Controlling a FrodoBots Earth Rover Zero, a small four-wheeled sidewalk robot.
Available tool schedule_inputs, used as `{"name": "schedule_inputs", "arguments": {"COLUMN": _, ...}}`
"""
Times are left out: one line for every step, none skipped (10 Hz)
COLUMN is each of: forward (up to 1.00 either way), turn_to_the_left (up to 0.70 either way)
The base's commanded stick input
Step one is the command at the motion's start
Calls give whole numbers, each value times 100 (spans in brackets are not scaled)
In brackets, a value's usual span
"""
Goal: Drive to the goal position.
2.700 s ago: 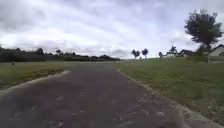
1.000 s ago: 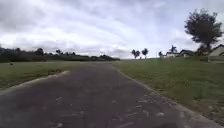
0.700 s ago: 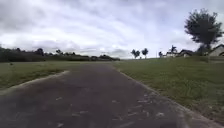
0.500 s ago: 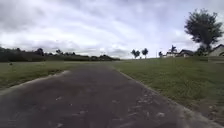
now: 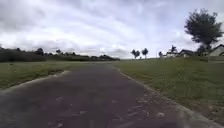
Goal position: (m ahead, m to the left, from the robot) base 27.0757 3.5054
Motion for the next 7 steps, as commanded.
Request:
{"name": "schedule_inputs", "arguments": {"forward": 9, "turn_to_the_left": 1}}
{"name": "schedule_inputs", "arguments": {"forward": 9, "turn_to_the_left": 1}}
{"name": "schedule_inputs", "arguments": {"forward": 9, "turn_to_the_left": 1}}
{"name": "schedule_inputs", "arguments": {"forward": 9, "turn_to_the_left": 1}}
{"name": "schedule_inputs", "arguments": {"forward": 9, "turn_to_the_left": 1}}
{"name": "schedule_inputs", "arguments": {"forward": 9, "turn_to_the_left": 1}}
{"name": "schedule_inputs", "arguments": {"forward": 9, "turn_to_the_left": 1}}
